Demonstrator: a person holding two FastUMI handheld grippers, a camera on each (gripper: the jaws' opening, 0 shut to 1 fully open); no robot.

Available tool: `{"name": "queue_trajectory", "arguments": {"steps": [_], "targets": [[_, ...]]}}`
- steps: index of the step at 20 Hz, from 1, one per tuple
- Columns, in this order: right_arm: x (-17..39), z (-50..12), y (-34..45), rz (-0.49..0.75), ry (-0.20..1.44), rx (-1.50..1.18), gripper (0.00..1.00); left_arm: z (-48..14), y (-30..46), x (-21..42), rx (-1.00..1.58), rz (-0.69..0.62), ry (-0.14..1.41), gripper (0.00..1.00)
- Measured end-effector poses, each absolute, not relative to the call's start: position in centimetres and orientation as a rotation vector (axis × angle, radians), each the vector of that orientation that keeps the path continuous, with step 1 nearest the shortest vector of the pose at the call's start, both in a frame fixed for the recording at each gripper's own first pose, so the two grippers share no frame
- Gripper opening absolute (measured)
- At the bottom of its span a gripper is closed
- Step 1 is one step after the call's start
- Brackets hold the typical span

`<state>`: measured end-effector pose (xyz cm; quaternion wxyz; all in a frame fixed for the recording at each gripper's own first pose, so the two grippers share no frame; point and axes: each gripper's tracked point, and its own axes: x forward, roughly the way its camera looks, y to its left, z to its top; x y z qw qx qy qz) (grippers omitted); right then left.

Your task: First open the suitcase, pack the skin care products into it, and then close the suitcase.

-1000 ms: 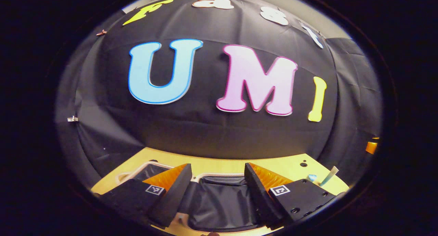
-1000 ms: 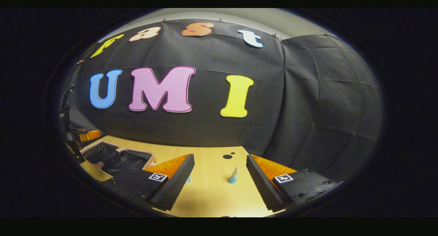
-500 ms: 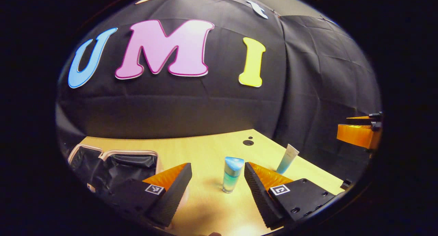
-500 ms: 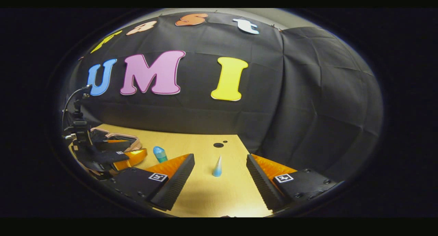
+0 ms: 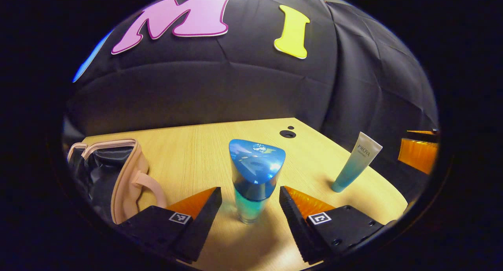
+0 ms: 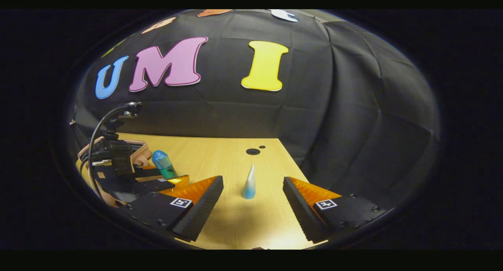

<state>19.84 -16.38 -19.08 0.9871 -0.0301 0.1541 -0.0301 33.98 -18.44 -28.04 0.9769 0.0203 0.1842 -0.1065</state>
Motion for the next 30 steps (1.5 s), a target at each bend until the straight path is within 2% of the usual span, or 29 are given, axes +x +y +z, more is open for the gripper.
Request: {"name": "queue_trajectory", "arguments": {"steps": [1,3,4,6,8,10,11,13,14,19,20,23,24,28,29,30], "targets": [[20.5,-19.6,-16.4,-0.061,0.317,-0.059,0.97,-28.3,-18.7,34.4,0.032,-0.211,0.373,0.90],[21.9,-20.5,-16.5,-0.061,0.320,-0.058,0.97,-28.7,-18.7,34.7,0.033,-0.191,0.373,0.76],[22.4,-20.9,-16.5,-0.058,0.321,-0.058,0.98,-29.1,-18.5,35.1,0.044,-0.178,0.381,0.60],[23.4,-22.0,-16.6,-0.065,0.330,-0.070,0.97,-29.5,-18.5,35.2,0.050,-0.177,0.385,0.49],[24.3,-23.4,-16.5,-0.066,0.351,-0.069,0.97,-29.5,-18.4,35.1,0.052,-0.184,0.388,0.51],[25.4,-24.8,-16.5,-0.069,0.362,-0.081,0.98,-29.4,-18.1,34.8,0.036,-0.182,0.393,0.45],[25.8,-25.7,-16.5,-0.071,0.373,-0.087,0.98,-29.5,-18.0,34.7,0.027,-0.182,0.394,0.48],[27.0,-27.3,-16.6,-0.081,0.393,-0.076,0.98,-29.3,-17.9,34.5,0.010,-0.184,0.391,0.48],[27.7,-28.2,-16.7,-0.088,0.408,-0.060,0.98,-29.3,-17.9,34.5,0.004,-0.185,0.389,0.45],[28.9,-31.4,-17.4,-0.126,0.458,-0.035,0.98,-29.3,-17.8,34.6,-0.018,-0.185,0.381,0.45],[29.0,-31.1,-17.6,-0.141,0.453,-0.035,0.92,-29.2,-17.8,34.4,-0.024,-0.186,0.381,0.45],[29.7,-31.0,-17.4,-0.149,0.442,-0.038,0.50,-29.4,-17.8,34.1,-0.028,-0.187,0.390,0.45],[29.3,-30.9,-17.0,-0.133,0.439,-0.039,0.43,-29.3,-17.8,34.1,-0.026,-0.189,0.391,0.45],[28.2,-30.5,-15.4,-0.079,0.420,-0.050,0.34,-29.3,-17.6,33.4,-0.014,-0.204,0.393,0.44],[27.8,-29.9,-15.1,-0.070,0.408,-0.059,0.25,-29.4,-17.5,33.0,-0.014,-0.210,0.394,0.43],[27.5,-29.5,-14.6,-0.063,0.394,-0.073,0.36,-29.3,-17.4,32.8,-0.017,-0.211,0.389,0.43]]}}
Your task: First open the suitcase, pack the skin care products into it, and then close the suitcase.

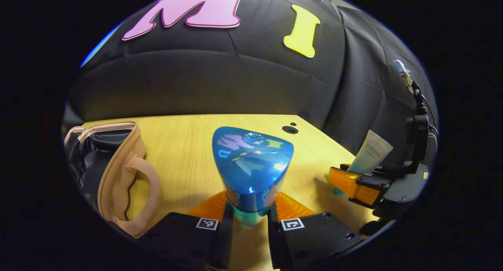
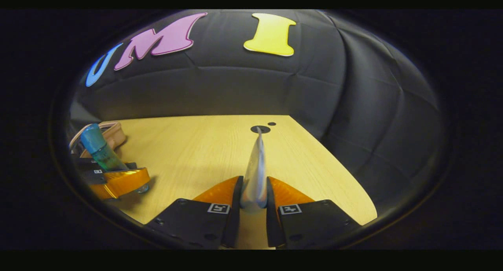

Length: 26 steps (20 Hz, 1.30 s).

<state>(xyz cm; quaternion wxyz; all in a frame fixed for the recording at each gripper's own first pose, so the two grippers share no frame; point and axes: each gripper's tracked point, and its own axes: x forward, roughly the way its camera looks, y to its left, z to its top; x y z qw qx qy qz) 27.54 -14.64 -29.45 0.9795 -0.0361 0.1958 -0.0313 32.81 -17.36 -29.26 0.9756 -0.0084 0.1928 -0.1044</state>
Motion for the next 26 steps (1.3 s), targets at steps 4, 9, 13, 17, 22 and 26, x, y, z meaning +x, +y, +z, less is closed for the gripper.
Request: {"name": "queue_trajectory", "arguments": {"steps": [4,9,13,17,22,26], "targets": [[26.2,-26.3,-12.9,-0.026,0.336,-0.089,0.30,-27.3,-16.6,31.6,-0.044,-0.204,0.353,0.43],[23.9,-22.7,-8.7,0.038,0.300,-0.061,0.30,-21.5,-13.3,29.1,-0.071,-0.178,0.284,0.42],[21.4,-20.4,-2.2,0.137,0.302,0.001,0.30,-18.2,-6.4,26.2,-0.066,-0.081,0.274,0.42],[20.2,-18.8,5.8,0.264,0.283,0.036,0.24,-17.3,2.3,24.1,-0.057,0.056,0.280,0.42],[19.4,-17.6,12.8,0.378,0.253,0.042,0.37,-19.4,11.4,22.8,-0.043,0.180,0.381,0.42],[18.0,-16.7,15.1,0.399,0.237,0.055,0.30,-23.2,14.0,23.1,-0.021,0.178,0.556,0.43]]}}
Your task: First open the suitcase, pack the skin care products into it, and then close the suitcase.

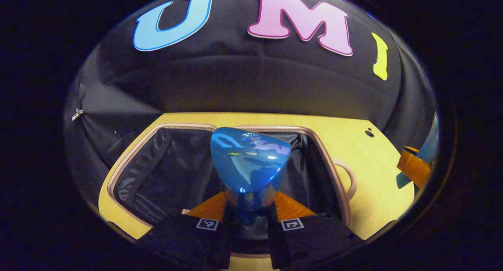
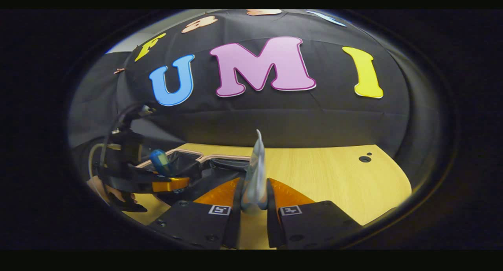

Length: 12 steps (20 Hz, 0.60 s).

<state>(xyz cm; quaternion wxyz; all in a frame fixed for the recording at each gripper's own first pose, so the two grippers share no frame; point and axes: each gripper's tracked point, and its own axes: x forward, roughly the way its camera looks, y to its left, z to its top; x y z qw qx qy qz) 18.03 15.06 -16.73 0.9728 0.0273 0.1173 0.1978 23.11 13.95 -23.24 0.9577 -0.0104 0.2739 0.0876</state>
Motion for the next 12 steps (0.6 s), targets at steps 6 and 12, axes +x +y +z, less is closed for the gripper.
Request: {"name": "queue_trajectory", "arguments": {"steps": [6,12], "targets": [[15.9,-17.0,14.0,0.388,0.236,0.036,0.30,-25.7,13.2,23.4,-0.035,0.147,0.733,0.46],[14.3,-15.6,11.5,0.347,0.249,0.052,0.30,-28.8,12.9,24.2,-0.012,0.129,0.946,0.39]]}}
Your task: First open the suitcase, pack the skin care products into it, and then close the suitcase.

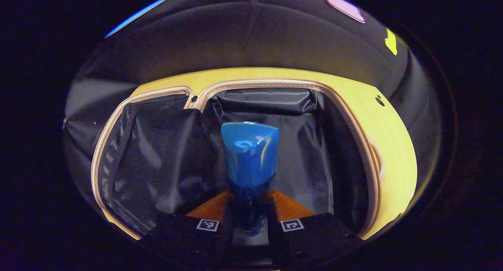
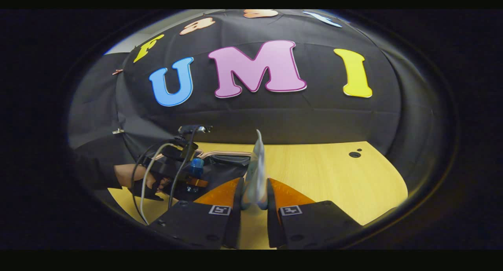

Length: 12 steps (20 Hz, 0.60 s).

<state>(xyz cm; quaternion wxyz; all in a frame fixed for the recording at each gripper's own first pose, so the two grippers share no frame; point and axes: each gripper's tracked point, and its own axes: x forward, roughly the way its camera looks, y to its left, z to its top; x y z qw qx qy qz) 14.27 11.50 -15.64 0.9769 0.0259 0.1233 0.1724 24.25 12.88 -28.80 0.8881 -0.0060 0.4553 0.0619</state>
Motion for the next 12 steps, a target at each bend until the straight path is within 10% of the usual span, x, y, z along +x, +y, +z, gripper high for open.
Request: {"name": "queue_trajectory", "arguments": {"steps": [5,7,10,12], "targets": [[13.7,-13.6,8.3,0.274,0.257,0.032,0.22,-28.6,12.9,24.6,0.005,0.161,0.998,0.44],[13.7,-13.0,7.5,0.248,0.270,0.031,0.38,-27.5,12.5,24.6,0.010,0.166,0.967,0.43],[14.2,-11.7,8.5,0.257,0.271,0.012,0.22,-22.4,11.2,25.4,-0.071,0.122,0.756,0.53],[14.6,-11.1,10.2,0.288,0.276,-0.016,0.38,-18.0,11.7,24.6,-0.080,0.132,0.618,0.94]]}}
